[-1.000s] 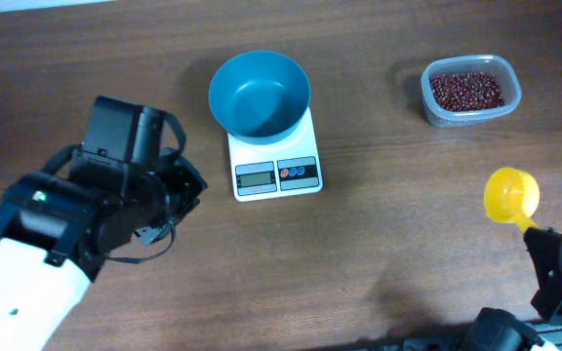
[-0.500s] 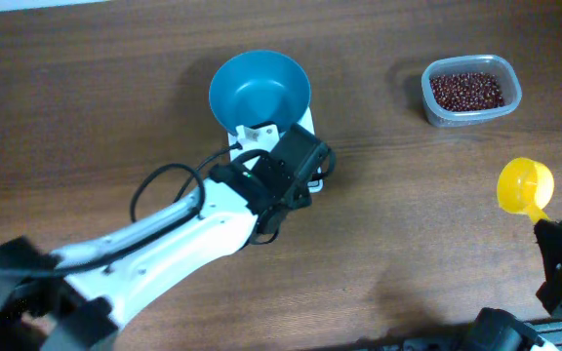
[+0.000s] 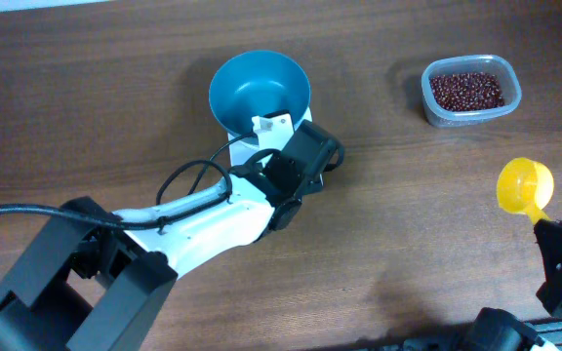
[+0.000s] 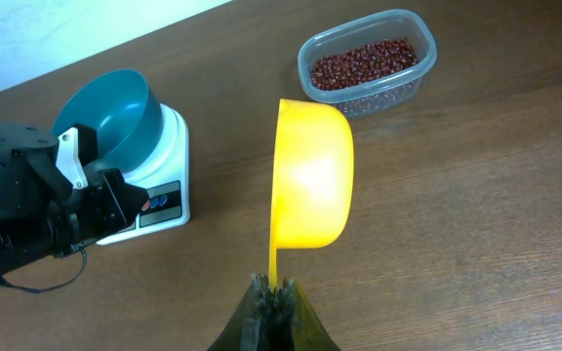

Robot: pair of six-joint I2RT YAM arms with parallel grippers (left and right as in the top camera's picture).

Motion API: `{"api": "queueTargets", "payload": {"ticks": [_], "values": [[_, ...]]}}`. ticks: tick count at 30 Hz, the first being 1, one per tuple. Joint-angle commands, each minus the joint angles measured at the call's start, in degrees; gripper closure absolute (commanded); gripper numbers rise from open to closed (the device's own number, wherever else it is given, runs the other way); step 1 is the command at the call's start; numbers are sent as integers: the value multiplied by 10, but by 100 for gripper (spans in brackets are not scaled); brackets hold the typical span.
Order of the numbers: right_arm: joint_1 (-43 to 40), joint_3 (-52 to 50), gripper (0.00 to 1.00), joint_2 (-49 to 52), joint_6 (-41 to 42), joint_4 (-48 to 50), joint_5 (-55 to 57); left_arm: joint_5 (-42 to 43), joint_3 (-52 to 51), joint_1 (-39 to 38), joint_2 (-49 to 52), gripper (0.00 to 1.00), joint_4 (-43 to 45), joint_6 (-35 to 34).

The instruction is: Scoop item into bowl and weigh 50g on scale

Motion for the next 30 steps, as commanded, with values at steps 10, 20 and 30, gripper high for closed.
{"api": "queueTargets", "payload": {"ticks": [10, 20, 30], "values": [[3, 6, 94, -1, -4, 2, -6, -17, 3, -1, 38, 100, 1, -3], [3, 6, 94, -1, -4, -3, -6, -11, 3, -1, 45, 100, -36, -4], [3, 6, 94, -1, -4, -3, -5, 78, 6, -1, -24, 100, -105, -3]]}}
